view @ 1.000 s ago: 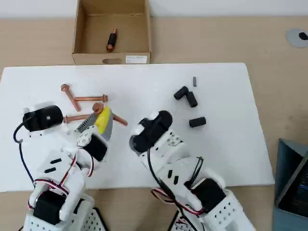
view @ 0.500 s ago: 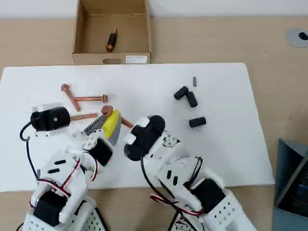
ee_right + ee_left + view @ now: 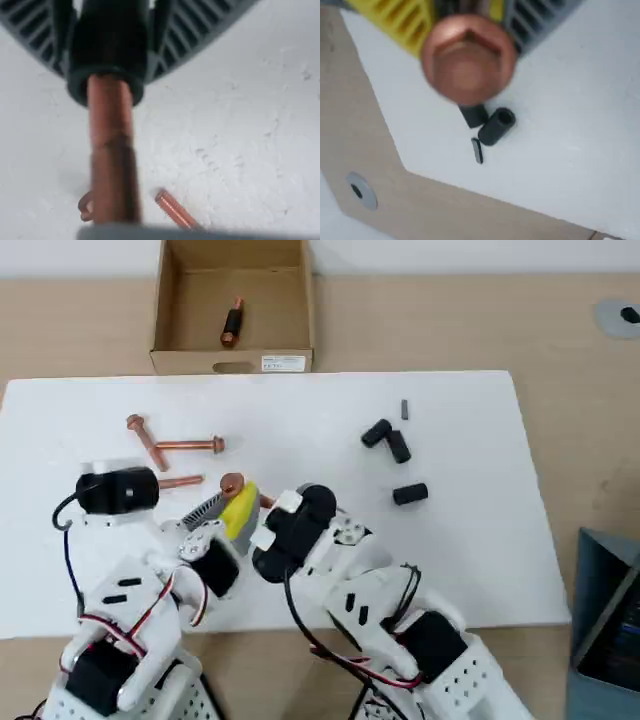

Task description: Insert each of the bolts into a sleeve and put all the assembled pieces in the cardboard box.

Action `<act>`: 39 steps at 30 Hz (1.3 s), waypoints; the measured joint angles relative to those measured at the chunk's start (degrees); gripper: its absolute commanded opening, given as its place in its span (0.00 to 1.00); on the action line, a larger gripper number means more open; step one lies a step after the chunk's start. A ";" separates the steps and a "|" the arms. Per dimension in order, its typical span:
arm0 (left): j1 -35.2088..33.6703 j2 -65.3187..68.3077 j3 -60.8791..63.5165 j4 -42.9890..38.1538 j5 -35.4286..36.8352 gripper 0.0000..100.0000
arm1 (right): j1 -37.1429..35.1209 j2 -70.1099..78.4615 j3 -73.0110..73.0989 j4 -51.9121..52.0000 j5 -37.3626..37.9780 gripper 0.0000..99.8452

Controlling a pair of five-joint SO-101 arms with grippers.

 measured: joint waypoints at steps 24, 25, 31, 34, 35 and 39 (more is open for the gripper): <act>1.32 -0.09 -0.35 1.93 -3.16 0.01 | -3.60 -6.77 1.32 -1.67 12.48 0.01; 1.76 -0.09 -0.44 2.37 -3.16 0.03 | -3.69 -7.38 1.67 -1.67 12.48 0.01; 3.52 -0.09 0.09 5.36 -3.34 0.14 | -4.48 -9.93 2.73 -1.67 12.66 0.01; 3.52 -0.18 0.26 5.80 -3.52 0.15 | -4.40 -10.55 2.73 -1.67 12.92 0.01; 3.52 -0.18 0.26 6.15 -3.34 0.15 | -4.40 -10.64 2.73 -1.67 12.92 0.01; 3.43 -0.18 -0.09 7.56 -3.34 0.15 | -4.40 -10.64 2.73 -1.58 12.92 0.01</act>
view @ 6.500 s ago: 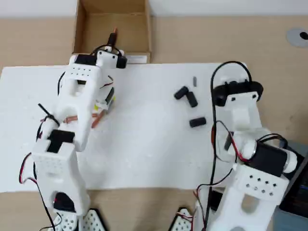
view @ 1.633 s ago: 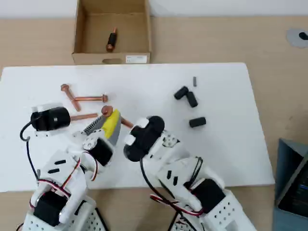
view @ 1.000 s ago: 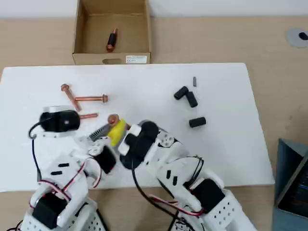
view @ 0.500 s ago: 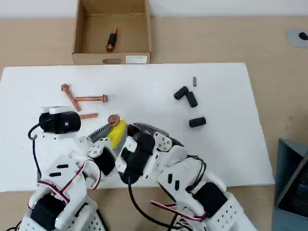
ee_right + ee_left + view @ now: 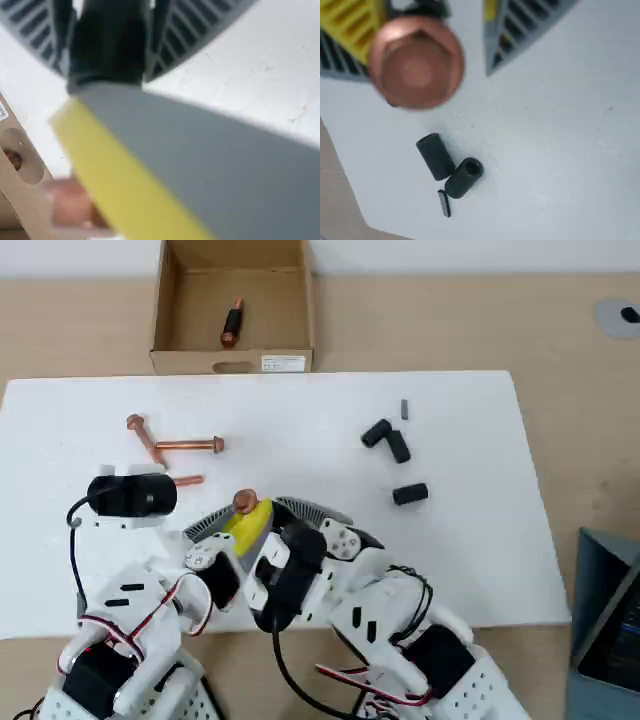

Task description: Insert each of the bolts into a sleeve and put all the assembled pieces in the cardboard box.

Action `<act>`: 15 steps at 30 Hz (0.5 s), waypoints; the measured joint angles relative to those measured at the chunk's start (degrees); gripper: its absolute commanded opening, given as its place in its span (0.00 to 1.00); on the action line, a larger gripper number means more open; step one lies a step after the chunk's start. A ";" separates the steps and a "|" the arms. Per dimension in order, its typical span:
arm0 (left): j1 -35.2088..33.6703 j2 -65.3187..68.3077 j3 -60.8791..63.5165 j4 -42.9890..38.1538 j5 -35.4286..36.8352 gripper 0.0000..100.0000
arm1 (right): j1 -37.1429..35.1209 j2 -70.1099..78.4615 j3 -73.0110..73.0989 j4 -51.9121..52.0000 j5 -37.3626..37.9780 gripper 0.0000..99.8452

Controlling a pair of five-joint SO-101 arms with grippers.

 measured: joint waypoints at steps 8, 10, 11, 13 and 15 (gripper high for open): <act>0.00 0.00 -0.70 0.35 0.00 0.15 | 0.00 0.00 0.18 0.00 0.00 0.01; 0.00 0.00 -1.67 0.53 0.00 0.15 | 0.00 -0.44 0.35 0.00 0.00 0.01; 0.00 0.09 -2.20 0.53 -0.18 0.15 | 0.00 -0.79 0.35 -0.09 0.00 0.01; 0.00 0.09 -3.08 0.70 0.18 0.15 | -0.09 -1.23 0.35 -0.09 0.00 0.01; 0.35 0.35 -3.52 0.88 0.09 0.15 | -0.97 -1.32 0.44 -0.18 0.09 0.01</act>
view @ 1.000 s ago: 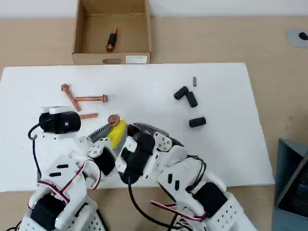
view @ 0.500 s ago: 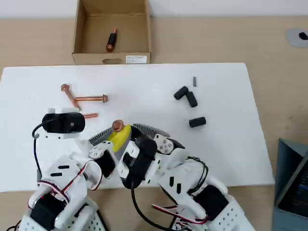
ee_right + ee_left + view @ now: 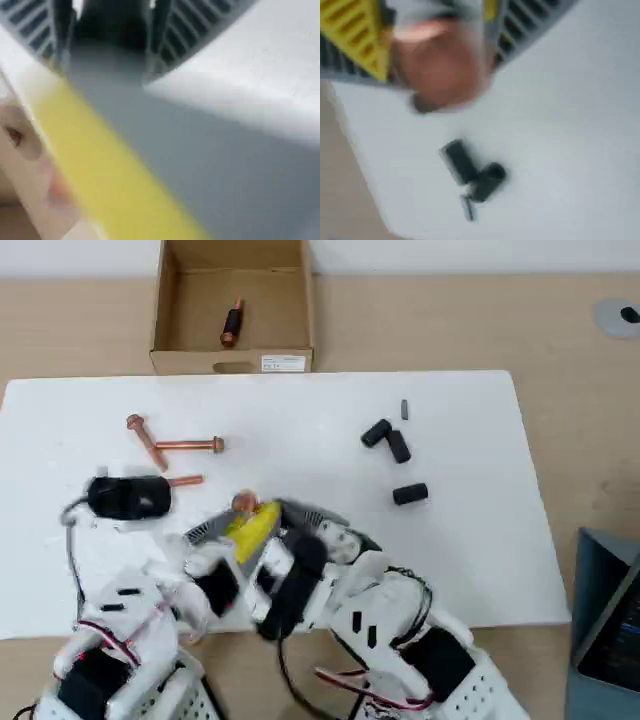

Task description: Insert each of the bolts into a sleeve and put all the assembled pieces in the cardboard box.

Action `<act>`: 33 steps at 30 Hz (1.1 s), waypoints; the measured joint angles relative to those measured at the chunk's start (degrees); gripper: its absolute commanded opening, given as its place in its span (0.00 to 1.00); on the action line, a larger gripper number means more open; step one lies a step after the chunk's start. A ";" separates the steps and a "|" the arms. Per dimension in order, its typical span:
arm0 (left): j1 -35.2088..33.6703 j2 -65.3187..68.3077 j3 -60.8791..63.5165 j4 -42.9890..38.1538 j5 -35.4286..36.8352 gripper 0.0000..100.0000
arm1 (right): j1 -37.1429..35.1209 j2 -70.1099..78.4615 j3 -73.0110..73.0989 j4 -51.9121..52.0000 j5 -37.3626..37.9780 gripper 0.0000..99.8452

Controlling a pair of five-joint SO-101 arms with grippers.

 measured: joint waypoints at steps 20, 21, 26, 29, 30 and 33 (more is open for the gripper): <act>0.00 0.00 -2.99 6.15 -1.49 0.15 | -1.49 -0.09 0.53 0.00 0.00 0.01; 0.00 0.00 -2.99 6.15 -1.49 0.15 | -1.49 -0.09 0.62 0.00 0.00 0.01; 0.00 0.00 -2.99 6.15 -1.58 0.20 | -1.49 -0.09 1.14 0.00 0.00 0.01; -1.58 0.09 -2.99 6.24 -1.58 0.30 | -1.41 -0.09 1.14 0.00 0.00 0.01; -2.64 0.09 -2.99 6.24 -1.58 0.31 | -1.23 -0.09 1.32 0.00 0.00 0.01; -5.71 -0.09 -2.90 6.24 -3.25 0.30 | -0.35 -0.09 1.41 0.00 0.00 0.01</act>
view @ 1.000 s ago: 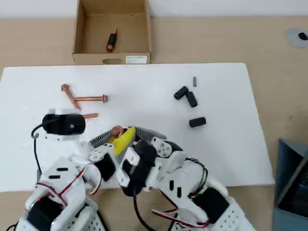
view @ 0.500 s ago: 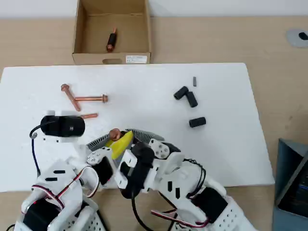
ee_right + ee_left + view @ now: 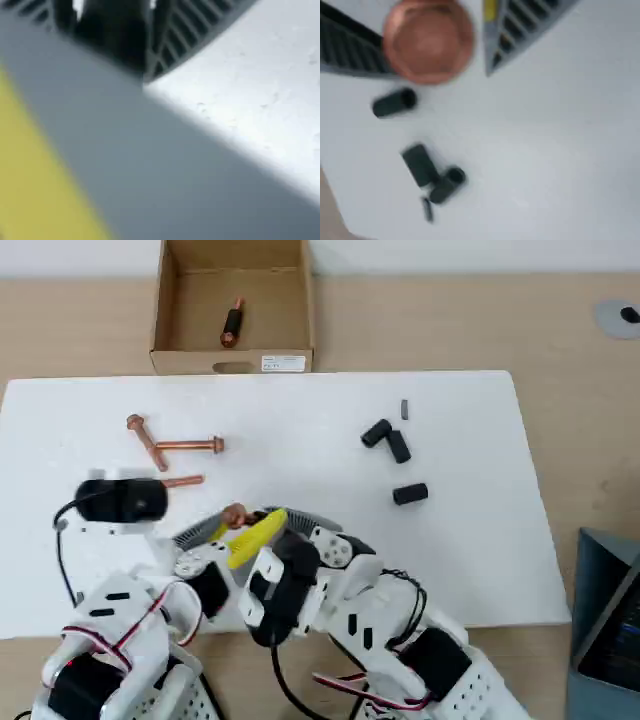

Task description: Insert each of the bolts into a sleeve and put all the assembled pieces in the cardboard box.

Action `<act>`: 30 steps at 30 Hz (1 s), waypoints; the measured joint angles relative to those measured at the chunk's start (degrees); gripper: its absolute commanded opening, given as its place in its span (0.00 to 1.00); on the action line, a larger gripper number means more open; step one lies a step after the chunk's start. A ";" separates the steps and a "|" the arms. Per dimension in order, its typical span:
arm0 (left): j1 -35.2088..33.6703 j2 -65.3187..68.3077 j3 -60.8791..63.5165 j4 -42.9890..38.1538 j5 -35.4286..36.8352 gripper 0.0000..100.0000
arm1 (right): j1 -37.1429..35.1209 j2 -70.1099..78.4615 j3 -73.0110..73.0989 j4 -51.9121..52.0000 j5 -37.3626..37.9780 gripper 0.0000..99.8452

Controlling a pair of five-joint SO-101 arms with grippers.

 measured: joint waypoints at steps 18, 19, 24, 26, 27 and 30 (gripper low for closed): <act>-9.76 0.00 -2.20 0.00 -2.46 0.15 | 0.26 0.09 1.85 0.00 0.18 0.01; -11.08 0.00 -2.29 0.00 -3.60 0.10 | 0.35 0.09 1.85 0.00 0.18 0.01; -18.20 0.00 -2.29 0.00 -8.79 0.02 | 4.66 0.09 1.85 -0.09 -1.93 0.01; -21.54 0.00 -2.29 0.00 -11.08 0.00 | 7.65 0.09 1.85 -0.09 -4.22 0.01; -23.30 0.00 -2.11 0.00 -12.22 0.00 | 9.32 0.09 1.85 -0.09 -5.36 0.01; -28.22 -0.09 1.14 0.00 -14.68 0.00 | 14.59 0.09 1.85 -0.09 -9.93 0.01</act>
